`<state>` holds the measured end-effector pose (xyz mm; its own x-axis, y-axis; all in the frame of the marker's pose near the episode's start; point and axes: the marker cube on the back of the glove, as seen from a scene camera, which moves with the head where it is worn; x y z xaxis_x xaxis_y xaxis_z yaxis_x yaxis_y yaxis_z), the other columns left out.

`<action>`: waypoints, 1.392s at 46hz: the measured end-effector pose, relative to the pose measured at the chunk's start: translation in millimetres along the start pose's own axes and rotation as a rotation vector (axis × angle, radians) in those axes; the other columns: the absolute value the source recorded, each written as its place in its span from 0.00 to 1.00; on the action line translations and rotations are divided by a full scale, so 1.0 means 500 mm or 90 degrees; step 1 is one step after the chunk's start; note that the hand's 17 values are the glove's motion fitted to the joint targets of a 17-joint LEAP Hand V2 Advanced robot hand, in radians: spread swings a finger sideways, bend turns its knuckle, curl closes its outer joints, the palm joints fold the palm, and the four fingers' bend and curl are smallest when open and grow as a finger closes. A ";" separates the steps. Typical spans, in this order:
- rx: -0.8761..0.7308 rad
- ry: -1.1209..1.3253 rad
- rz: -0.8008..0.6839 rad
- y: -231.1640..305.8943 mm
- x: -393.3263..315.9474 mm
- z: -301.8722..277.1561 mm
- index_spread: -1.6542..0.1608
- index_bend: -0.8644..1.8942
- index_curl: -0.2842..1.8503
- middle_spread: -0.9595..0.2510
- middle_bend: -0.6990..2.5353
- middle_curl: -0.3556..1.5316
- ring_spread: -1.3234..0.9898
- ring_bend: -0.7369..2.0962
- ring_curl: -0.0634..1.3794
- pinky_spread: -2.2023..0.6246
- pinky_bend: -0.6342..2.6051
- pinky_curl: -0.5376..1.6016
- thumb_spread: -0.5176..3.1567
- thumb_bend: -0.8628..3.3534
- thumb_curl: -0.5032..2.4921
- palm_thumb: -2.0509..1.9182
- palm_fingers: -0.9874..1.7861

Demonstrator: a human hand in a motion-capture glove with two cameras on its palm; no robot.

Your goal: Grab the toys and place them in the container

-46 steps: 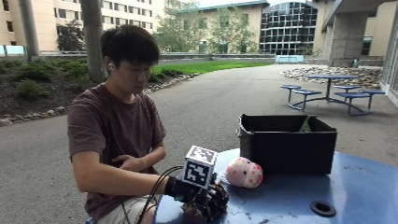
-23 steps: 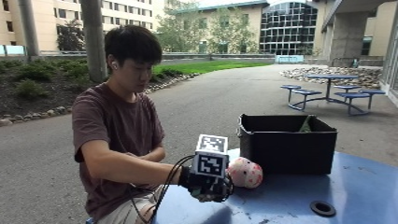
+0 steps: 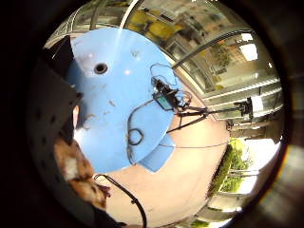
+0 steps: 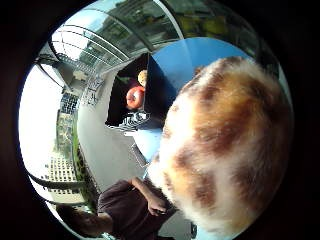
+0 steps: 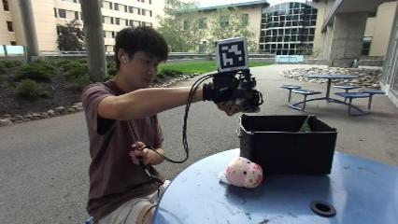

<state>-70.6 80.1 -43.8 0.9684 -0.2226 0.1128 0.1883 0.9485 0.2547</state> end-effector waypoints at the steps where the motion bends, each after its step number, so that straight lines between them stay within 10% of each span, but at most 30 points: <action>1: 0.003 -0.007 -0.004 -0.009 -0.014 -0.016 0.81 0.66 0.42 0.61 0.61 0.65 0.40 0.77 0.52 0.65 0.57 0.52 0.36 0.22 0.44 0.65 0.63; 45: -0.067 0.011 -0.098 -0.295 -0.641 0.113 0.77 0.59 0.54 0.56 0.61 0.70 0.41 0.83 0.57 0.66 0.60 0.54 0.37 0.20 0.47 0.65 0.54; 48: -0.134 -0.003 -0.158 -0.279 -0.648 0.123 0.78 0.52 0.52 0.56 0.59 0.68 0.42 0.80 0.55 0.66 0.59 0.53 0.41 0.18 0.43 0.59 0.47; 51: -0.179 -0.012 -0.169 -0.266 -0.637 0.126 0.79 0.42 0.49 0.61 0.43 0.60 0.46 0.72 0.53 0.70 0.64 0.55 0.42 0.17 0.40 0.54 0.15; 64: -0.150 -0.014 -0.107 -0.220 -0.502 0.078 0.81 0.33 0.33 0.75 0.28 0.47 0.54 0.51 0.35 0.77 0.56 0.48 0.44 0.19 0.34 0.51 0.23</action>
<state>-340.8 22.8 -62.7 0.9167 -0.3842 0.1100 0.3819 0.9232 0.0418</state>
